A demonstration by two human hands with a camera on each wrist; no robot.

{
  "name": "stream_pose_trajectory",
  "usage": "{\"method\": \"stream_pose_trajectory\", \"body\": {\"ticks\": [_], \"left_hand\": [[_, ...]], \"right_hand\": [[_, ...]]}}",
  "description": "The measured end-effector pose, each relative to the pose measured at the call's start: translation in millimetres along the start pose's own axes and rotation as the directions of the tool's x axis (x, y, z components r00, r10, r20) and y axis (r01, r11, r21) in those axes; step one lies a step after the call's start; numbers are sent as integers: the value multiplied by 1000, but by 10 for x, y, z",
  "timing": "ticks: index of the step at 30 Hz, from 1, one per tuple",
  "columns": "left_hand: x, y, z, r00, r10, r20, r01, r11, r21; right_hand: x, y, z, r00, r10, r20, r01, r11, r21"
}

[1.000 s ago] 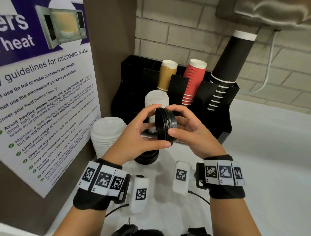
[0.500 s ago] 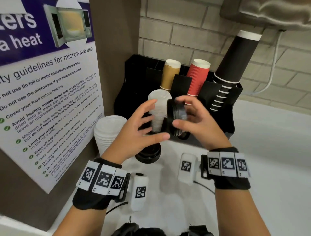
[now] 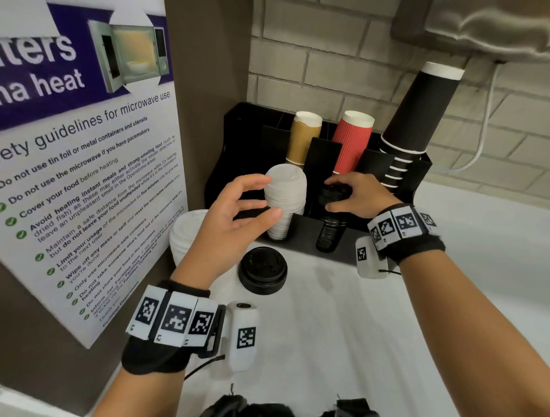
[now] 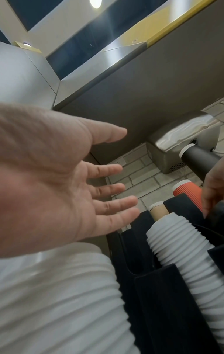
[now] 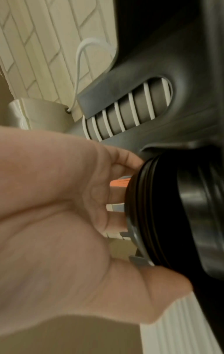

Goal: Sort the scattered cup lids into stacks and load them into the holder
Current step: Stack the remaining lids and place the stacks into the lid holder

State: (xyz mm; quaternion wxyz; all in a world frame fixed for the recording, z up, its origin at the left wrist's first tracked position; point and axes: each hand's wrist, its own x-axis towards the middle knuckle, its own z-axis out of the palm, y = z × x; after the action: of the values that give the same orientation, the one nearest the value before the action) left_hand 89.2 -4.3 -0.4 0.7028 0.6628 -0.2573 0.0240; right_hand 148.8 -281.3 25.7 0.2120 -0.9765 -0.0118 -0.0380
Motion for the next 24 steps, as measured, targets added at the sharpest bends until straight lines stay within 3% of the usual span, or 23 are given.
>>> {"method": "stream_pose_trajectory", "body": {"ticks": [7, 13, 20, 24], "left_hand": [[-23, 9, -12, 1000, -9, -9, 9, 1000, 14], [-27, -14, 0, 1000, -12, -7, 12, 1000, 15], [-40, -6, 13, 1000, -5, 1, 5, 1000, 21], [-43, -4, 0, 1000, -7, -5, 7, 1000, 29]], "right_hand": [[-171, 4, 178, 1000, -23, 13, 25, 992, -123], [-344, -24, 351, 997, -45, -66, 12, 901, -434], [-405, -97, 452, 994, -62, -88, 9, 863, -505], [-411, -132, 394, 998, -5, -55, -24, 853, -521]]}}
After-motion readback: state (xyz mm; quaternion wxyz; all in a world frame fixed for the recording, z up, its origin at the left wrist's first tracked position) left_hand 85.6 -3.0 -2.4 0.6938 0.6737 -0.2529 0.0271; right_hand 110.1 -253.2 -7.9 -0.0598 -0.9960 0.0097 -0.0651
